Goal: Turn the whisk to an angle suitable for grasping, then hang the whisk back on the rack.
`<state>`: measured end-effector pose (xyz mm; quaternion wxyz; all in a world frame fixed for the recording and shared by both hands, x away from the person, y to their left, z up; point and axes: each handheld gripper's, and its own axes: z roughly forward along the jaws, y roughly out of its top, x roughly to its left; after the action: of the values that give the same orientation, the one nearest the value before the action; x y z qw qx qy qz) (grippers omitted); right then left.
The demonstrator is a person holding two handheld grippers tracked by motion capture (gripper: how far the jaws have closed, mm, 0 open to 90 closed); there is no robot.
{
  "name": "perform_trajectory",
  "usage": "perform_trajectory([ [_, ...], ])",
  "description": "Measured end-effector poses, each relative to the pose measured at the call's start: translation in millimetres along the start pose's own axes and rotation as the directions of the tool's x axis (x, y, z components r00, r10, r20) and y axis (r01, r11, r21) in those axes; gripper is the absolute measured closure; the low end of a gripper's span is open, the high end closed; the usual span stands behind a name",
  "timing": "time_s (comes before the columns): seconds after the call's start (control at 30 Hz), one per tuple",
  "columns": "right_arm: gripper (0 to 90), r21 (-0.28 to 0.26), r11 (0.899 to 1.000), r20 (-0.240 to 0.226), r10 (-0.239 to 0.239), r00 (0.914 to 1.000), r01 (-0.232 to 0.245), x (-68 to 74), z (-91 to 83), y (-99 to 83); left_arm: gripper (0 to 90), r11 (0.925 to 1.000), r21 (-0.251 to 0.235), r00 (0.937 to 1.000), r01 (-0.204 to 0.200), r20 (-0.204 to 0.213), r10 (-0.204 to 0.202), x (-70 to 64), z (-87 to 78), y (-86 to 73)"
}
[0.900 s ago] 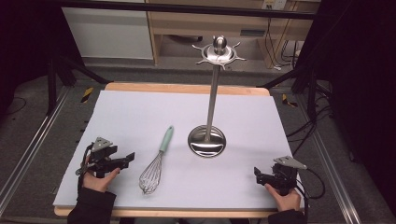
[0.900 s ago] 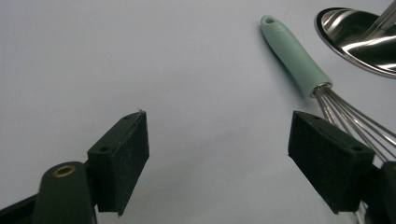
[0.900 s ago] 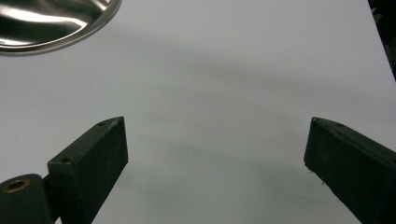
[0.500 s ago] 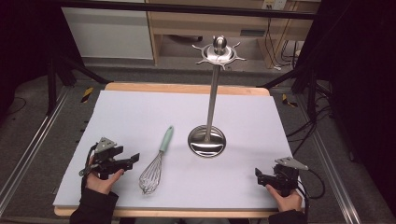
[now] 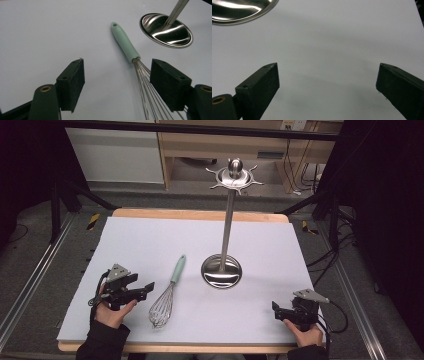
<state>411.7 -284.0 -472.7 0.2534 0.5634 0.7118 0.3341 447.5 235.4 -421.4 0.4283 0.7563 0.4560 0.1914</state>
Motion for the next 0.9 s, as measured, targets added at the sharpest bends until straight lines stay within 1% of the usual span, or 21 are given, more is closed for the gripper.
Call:
perform_trajectory([
  [0.07,6.2,0.004,1.0,0.001,-0.005,1.0,0.005,0.5,0.2,-0.1,27.5,1.0,0.003,0.9999,-0.007,0.012,0.007,-3.5,0.5,3.2],
  [0.33,6.7,0.009,1.0,-0.002,0.002,1.0,-0.002,0.3,0.9,0.0,27.6,0.9991,0.018,0.999,-0.037,0.026,0.037,-14.6,4.4,13.4],
  [0.5,6.7,0.007,1.0,-0.002,0.011,0.9999,-0.011,0.1,0.1,0.4,27.4,0.9989,0.014,0.9985,-0.044,0.034,0.043,-19.6,5.4,18.1],
  [0.57,6.7,0.006,1.0,-0.004,0.007,1.0,-0.007,0.1,-0.2,0.5,27.2,0.9986,0.015,0.998,-0.05,0.039,0.05,-21.7,6.2,20.5],
  [0.9,7.0,0.013,1.0,-0.007,0.01,0.9999,-0.01,1.4,0.4,1.1,26.9,0.9973,0.037,0.9965,-0.063,0.056,0.061,-29.6,15.0,32.6],
])
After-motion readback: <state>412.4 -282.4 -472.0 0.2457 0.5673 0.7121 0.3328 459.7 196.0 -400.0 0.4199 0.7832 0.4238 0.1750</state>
